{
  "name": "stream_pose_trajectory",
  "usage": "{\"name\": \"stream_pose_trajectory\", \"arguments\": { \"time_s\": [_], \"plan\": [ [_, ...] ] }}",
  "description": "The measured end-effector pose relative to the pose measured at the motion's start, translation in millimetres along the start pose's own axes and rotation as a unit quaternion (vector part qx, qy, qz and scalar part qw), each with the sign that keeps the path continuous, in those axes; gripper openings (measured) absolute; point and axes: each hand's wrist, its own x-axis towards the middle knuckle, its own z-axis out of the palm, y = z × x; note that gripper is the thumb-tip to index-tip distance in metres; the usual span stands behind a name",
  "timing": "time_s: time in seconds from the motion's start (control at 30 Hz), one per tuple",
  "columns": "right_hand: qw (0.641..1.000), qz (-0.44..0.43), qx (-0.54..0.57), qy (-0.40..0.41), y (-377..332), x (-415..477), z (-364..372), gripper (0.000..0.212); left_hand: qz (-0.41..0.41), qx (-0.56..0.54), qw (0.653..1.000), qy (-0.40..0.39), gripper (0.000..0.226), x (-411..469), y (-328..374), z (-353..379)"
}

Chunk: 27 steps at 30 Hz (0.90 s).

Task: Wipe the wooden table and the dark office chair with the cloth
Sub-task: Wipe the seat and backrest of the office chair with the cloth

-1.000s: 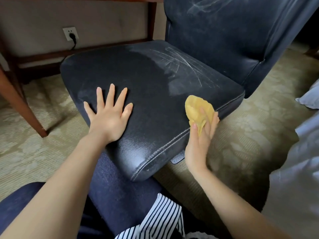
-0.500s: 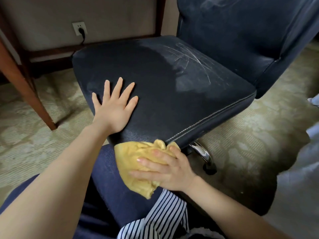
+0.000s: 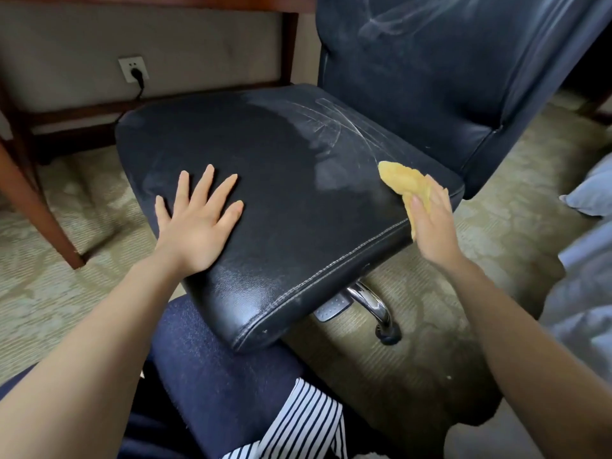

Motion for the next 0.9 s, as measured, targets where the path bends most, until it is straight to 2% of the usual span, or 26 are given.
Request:
{"name": "stream_pose_trajectory", "arguments": {
  "time_s": [0.13,0.2,0.37,0.43,0.5,0.63,0.7,0.9],
  "plan": [
    [0.988,0.052,-0.066,-0.128,15.8,52.3,-20.5,0.047,0.001,-0.003,1.0,0.001,0.05,-1.6,0.6,2.4],
    [0.975,0.072,-0.129,-0.165,16.8,73.6,-22.3,0.049,0.001,-0.003,1.0,0.001,0.05,-1.8,1.2,3.2],
    [0.954,0.126,-0.231,-0.145,-18.6,108.7,3.5,0.048,-0.002,0.0,1.0,0.004,0.051,-2.9,2.8,4.6],
    [0.959,0.101,-0.215,-0.152,-44.7,110.2,18.6,0.042,-0.001,0.004,1.0,0.006,0.052,-2.7,2.7,4.2],
    [0.962,0.037,-0.206,-0.176,-71.6,103.7,34.7,0.038,-0.002,0.006,1.0,0.006,0.052,-2.6,2.3,4.3],
    [0.941,-0.092,-0.23,-0.231,-111.2,74.6,58.3,0.04,-0.007,0.01,1.0,0.004,0.052,-2.7,1.2,4.1],
    [0.935,-0.128,-0.227,-0.242,-123.4,53.4,56.0,0.043,-0.005,0.011,1.0,0.006,0.052,-2.6,1.9,3.2],
    [0.947,-0.194,-0.156,-0.205,-136.3,-15.9,28.4,0.035,-0.006,0.006,1.0,-0.001,0.051,-2.7,3.4,0.7]
  ]
}}
